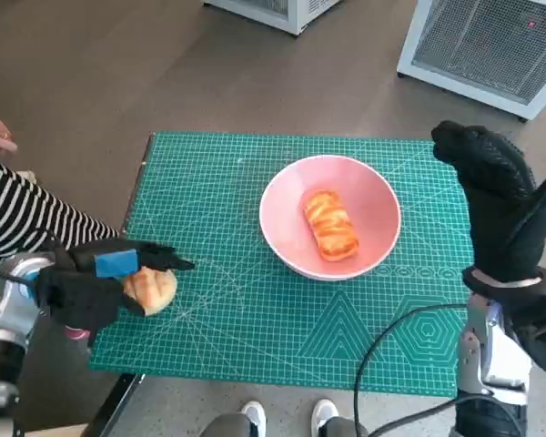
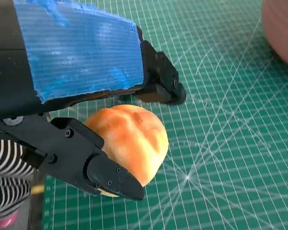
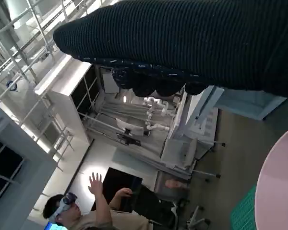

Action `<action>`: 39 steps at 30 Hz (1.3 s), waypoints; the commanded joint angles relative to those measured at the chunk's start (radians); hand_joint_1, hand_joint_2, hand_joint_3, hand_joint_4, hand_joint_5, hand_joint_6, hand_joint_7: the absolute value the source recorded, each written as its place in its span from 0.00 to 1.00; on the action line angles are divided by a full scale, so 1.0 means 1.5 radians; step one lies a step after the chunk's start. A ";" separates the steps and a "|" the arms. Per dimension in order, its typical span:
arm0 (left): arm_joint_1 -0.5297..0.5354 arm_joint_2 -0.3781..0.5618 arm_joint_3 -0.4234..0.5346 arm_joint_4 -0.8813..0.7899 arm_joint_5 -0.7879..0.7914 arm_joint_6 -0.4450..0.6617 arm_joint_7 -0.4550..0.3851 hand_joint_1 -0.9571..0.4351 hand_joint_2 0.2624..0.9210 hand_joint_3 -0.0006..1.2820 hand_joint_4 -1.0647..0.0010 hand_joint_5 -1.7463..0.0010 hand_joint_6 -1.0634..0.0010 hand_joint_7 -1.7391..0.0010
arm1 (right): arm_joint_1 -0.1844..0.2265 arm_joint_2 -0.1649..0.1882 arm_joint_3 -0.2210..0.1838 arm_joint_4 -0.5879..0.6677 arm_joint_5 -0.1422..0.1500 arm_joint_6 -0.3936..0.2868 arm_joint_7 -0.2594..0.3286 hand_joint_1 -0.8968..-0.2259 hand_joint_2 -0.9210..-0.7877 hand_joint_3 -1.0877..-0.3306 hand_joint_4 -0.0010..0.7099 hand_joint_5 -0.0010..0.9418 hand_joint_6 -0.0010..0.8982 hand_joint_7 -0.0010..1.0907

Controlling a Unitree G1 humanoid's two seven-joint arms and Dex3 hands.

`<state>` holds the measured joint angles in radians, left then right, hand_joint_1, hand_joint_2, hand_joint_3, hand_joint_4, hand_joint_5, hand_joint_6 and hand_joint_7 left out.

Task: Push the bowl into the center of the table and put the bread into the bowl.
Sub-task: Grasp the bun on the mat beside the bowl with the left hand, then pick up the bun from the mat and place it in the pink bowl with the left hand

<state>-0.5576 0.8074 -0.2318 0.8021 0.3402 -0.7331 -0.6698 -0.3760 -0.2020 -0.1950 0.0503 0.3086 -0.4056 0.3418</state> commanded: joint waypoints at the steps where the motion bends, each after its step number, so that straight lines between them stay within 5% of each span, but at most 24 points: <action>1: -0.009 -0.012 -0.026 0.035 0.029 -0.018 0.011 0.81 0.93 0.05 0.34 0.71 0.25 0.93 | 0.015 -0.005 -0.001 0.000 -0.006 0.007 -0.002 0.32 0.00 0.50 0.21 0.00 0.08 0.44; 2: -0.011 -0.011 -0.029 0.038 0.033 -0.021 0.014 0.83 0.94 0.06 0.36 0.62 0.23 0.93 | 0.016 -0.005 -0.002 -0.001 -0.006 0.007 -0.003 0.32 0.00 0.50 0.21 0.00 0.08 0.44; 4: -0.015 -0.010 -0.035 0.044 0.038 -0.026 0.019 0.77 0.98 0.08 0.38 0.43 0.34 0.62 | 0.016 -0.005 -0.002 -0.002 -0.007 0.007 -0.004 0.31 0.00 0.50 0.21 0.00 0.08 0.45; 5: -0.017 -0.010 -0.038 0.046 0.039 -0.028 0.021 0.74 0.99 0.07 0.37 0.39 0.37 0.52 | 0.016 -0.005 -0.003 -0.002 -0.007 0.007 -0.004 0.31 0.00 0.50 0.21 0.00 0.08 0.45; 8: -0.024 -0.004 -0.040 0.039 0.035 -0.032 0.014 0.71 0.99 0.05 0.35 0.35 0.39 0.41 | 0.018 -0.006 -0.004 -0.007 -0.007 0.009 -0.006 0.31 0.00 0.50 0.20 0.00 0.08 0.45; 27: -0.065 0.030 0.082 -0.281 -0.174 0.115 -0.109 0.69 1.00 0.01 0.33 0.34 0.32 0.39 | 0.012 -0.009 -0.005 -0.007 -0.012 0.010 -0.015 0.31 0.00 0.49 0.20 0.00 0.07 0.45; 39: -0.258 -0.091 0.087 -0.262 -0.217 0.081 -0.079 0.69 0.99 0.03 0.35 0.31 0.34 0.40 | 0.008 -0.009 -0.002 -0.004 -0.015 0.008 -0.019 0.31 0.00 0.49 0.20 0.00 0.06 0.46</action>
<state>-0.8554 0.7262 -0.0898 0.3988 0.0229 -0.5876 -0.8101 -0.3747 -0.2142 -0.1990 0.0283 0.3057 -0.4027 0.3219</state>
